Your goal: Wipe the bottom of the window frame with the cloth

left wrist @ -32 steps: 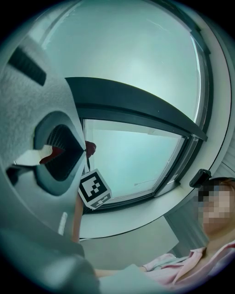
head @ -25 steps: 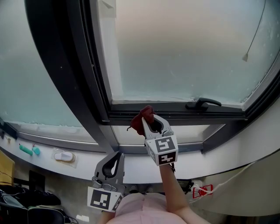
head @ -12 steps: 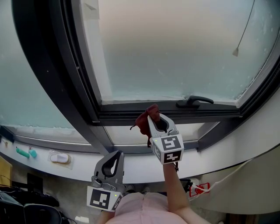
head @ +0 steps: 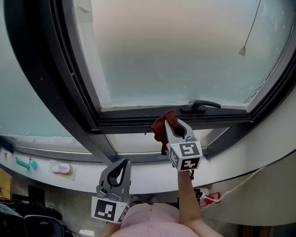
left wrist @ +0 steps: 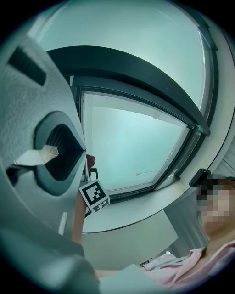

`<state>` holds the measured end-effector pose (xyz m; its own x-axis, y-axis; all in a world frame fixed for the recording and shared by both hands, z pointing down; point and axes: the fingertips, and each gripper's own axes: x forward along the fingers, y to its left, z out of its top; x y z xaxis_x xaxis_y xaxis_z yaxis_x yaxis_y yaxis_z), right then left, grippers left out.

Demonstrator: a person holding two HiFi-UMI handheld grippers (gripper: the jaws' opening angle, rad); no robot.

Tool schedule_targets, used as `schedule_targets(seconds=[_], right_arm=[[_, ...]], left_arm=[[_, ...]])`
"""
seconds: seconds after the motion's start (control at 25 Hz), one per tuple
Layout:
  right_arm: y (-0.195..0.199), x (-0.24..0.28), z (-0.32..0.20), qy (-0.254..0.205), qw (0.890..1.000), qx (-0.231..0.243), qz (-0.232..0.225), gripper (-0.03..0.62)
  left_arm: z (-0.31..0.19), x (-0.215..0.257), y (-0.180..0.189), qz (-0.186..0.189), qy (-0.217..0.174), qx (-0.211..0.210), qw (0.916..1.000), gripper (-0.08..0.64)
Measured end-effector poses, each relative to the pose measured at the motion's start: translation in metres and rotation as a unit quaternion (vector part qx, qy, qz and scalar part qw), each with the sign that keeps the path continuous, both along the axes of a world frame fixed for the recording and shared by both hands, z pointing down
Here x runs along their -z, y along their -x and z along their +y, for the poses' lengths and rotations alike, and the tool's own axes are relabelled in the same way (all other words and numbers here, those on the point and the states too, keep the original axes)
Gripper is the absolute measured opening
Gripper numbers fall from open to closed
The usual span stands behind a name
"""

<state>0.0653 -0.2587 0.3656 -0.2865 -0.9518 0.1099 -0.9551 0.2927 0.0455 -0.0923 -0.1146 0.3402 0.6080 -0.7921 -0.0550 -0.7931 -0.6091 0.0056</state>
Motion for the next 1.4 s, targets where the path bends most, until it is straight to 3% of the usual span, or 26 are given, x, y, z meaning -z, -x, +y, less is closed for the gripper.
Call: schedule_targets(seconds=[0.16, 0.76, 1.04, 1.2, 1.28, 1.4], right_arm=[[-0.022, 0.000, -0.002, 0.000, 1.000, -0.011, -0.025, 0.077], [-0.110, 0.000, 0.006, -0.013, 0.996, -0.083, -0.028, 0.077], [-0.109, 0.002, 0.006, -0.026, 0.995, -0.100, 0.010, 0.075], [-0.101, 0.015, 0.017, -0.055, 0.991, -0.117, 0.022, 0.074], [-0.082, 0.029, 0.027, -0.079, 0.992, -0.101, 0.019, 0.074], [-0.030, 0.043, 0.039, -0.105, 0.994, -0.041, 0.003, 0.074]], left_arm=[[-0.001, 0.000, -0.006, -0.002, 0.001, -0.001, 1.0000, -0.006], [-0.006, -0.002, -0.029, -0.002, 0.003, -0.003, 1.0000, -0.006], [-0.005, 0.000, -0.023, -0.003, 0.001, 0.010, 0.9999, -0.006], [-0.001, 0.001, -0.012, -0.004, 0.000, 0.021, 0.9998, -0.006], [0.001, 0.002, -0.002, -0.005, 0.001, 0.029, 0.9996, -0.006], [0.002, 0.002, 0.013, -0.006, 0.002, 0.040, 0.9992, -0.006]])
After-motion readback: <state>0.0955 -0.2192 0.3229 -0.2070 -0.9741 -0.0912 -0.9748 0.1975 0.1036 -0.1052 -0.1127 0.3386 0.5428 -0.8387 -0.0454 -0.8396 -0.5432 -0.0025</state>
